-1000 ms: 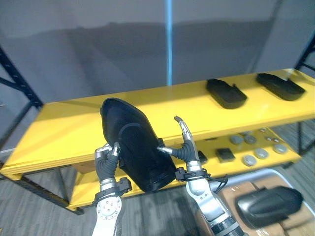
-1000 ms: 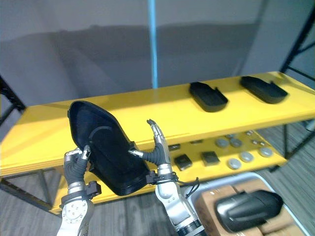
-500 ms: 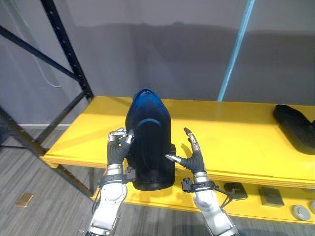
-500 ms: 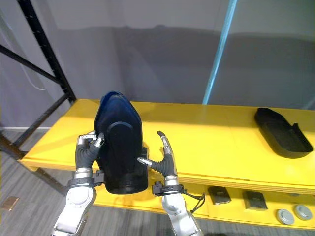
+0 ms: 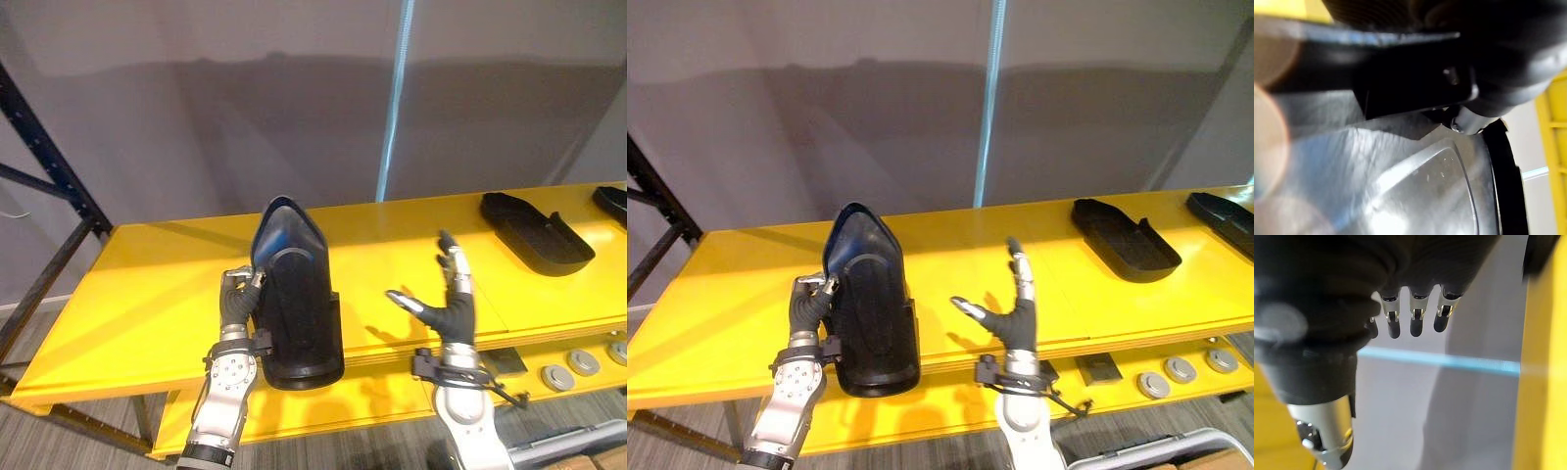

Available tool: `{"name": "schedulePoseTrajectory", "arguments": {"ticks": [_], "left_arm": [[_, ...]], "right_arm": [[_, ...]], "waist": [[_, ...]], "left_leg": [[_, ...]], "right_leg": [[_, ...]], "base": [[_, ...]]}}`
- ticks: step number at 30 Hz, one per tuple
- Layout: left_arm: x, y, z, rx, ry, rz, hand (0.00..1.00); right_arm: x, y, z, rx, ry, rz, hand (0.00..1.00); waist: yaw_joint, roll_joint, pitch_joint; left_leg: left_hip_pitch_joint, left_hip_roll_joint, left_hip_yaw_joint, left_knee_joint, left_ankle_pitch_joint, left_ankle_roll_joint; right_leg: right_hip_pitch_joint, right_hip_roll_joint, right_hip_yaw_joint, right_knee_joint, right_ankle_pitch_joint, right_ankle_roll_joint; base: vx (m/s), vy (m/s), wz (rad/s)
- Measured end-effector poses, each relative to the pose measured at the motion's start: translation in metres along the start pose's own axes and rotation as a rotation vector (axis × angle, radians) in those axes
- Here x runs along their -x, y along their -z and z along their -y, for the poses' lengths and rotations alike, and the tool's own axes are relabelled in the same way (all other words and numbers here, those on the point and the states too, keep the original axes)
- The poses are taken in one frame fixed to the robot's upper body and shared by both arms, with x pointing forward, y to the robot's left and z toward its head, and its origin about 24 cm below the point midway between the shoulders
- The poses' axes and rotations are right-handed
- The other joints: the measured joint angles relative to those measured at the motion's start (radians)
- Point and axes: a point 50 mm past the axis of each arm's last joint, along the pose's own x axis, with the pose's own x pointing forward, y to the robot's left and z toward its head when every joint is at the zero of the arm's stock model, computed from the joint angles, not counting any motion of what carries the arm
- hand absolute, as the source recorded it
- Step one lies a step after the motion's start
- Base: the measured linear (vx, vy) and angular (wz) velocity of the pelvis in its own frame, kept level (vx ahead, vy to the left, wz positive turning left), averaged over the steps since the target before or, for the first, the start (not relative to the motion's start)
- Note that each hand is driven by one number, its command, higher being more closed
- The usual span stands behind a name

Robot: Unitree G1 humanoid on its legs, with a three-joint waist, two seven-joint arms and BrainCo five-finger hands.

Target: Walk over and take plastic housings, then place them on the shelf

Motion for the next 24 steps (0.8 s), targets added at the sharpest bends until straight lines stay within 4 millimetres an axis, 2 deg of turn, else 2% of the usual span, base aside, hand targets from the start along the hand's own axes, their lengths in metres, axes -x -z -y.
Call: {"name": "schedulePoseTrajectory", "arguments": {"ticks": [6, 8, 9, 11, 13, 15, 17, 20, 24], "left_arm": [[-0.018, -0.016, 0.0, 0.128, -0.044, 0.023, 1.0], [-0.028, -0.017, 0.004, 0.189, -0.043, -0.001, 1.0], [-0.04, -0.017, 0.005, 0.221, -0.053, -0.022, 1.0], [-0.051, -0.017, 0.0, 0.239, -0.069, -0.033, 1.0], [-0.07, -0.024, -0.006, 0.236, -0.088, -0.028, 1.0], [-0.088, -0.031, -0.01, 0.236, -0.099, -0.03, 1.0], [-0.109, -0.041, -0.021, 0.217, -0.116, -0.033, 1.0], [-0.129, -0.051, -0.028, 0.214, -0.133, -0.057, 1.0], [-0.143, -0.055, -0.04, 0.136, -0.132, -0.091, 1.0]], "right_arm": [[-0.003, 0.001, 0.032, -0.174, 0.131, -0.02, 0.0], [0.005, 0.007, 0.044, -0.162, 0.171, -0.066, 0.0], [0.014, 0.012, 0.049, -0.138, 0.178, -0.109, 0.0], [0.021, 0.015, 0.05, -0.125, 0.174, -0.143, 0.0], [0.035, 0.024, 0.053, -0.106, 0.171, -0.215, 0.0], [0.046, 0.033, 0.053, -0.094, 0.159, -0.283, 0.0], [0.055, 0.042, 0.046, -0.099, 0.118, -0.353, 0.0], [0.057, 0.044, 0.037, -0.124, 0.072, -0.372, 0.0], [0.057, 0.043, 0.029, -0.149, 0.035, -0.37, 0.0]], "waist": [[-0.037, -0.001, -0.001], [-0.047, 0.001, -0.001], [-0.058, 0.002, 0.0], [-0.075, 0.006, 0.006], [-0.094, 0.007, 0.019], [-0.102, 0.008, 0.046], [-0.124, 0.007, 0.091], [-0.128, 0.006, 0.16], [-0.128, 0.001, 0.209]], "left_leg": [[0.036, -0.008, 0.076, -0.049, -0.001, 0.002], [0.04, 0.0, 0.092, -0.058, -0.001, 0.001], [0.037, 0.003, 0.106, -0.064, -0.001, 0.0], [0.032, 0.003, 0.113, -0.066, 0.0, 0.0], [0.016, 0.003, 0.137, -0.065, 0.0, 0.0], [0.002, 0.002, 0.155, -0.059, 0.0, 0.001], [-0.029, 0.006, 0.162, -0.038, -0.001, 0.001], [-0.065, 0.01, 0.166, -0.006, -0.002, 0.0], [-0.095, 0.022, 0.169, 0.024, -0.006, -0.002]], "right_leg": [[-0.021, 0.003, 0.059, -0.024, 0.018, 0.028], [-0.033, 0.014, 0.077, -0.022, 0.02, 0.029], [-0.046, 0.019, 0.089, -0.022, 0.024, 0.033], [-0.055, 0.02, 0.096, -0.023, 0.028, 0.036], [-0.083, 0.023, 0.121, -0.023, 0.039, 0.038], [-0.102, 0.024, 0.139, -0.03, 0.057, 0.042], [-0.127, 0.02, 0.149, -0.039, 0.072, 0.045], [-0.153, 0.024, 0.162, -0.038, 0.087, 0.044], [-0.175, 0.032, 0.165, -0.036, 0.097, 0.041]], "base": [[0.06, 0.079, -0.37], [0.03, -0.005, -0.32], [0.01, -0.013, -0.26], [0.0, -0.003, -0.21], [-0.01, 0.009, -0.32], [-0.03, 0.012, -0.27], [-0.06, 0.004, -0.15], [-0.06, -0.001, -0.07], [-0.05, 0.0, -0.04]]}}
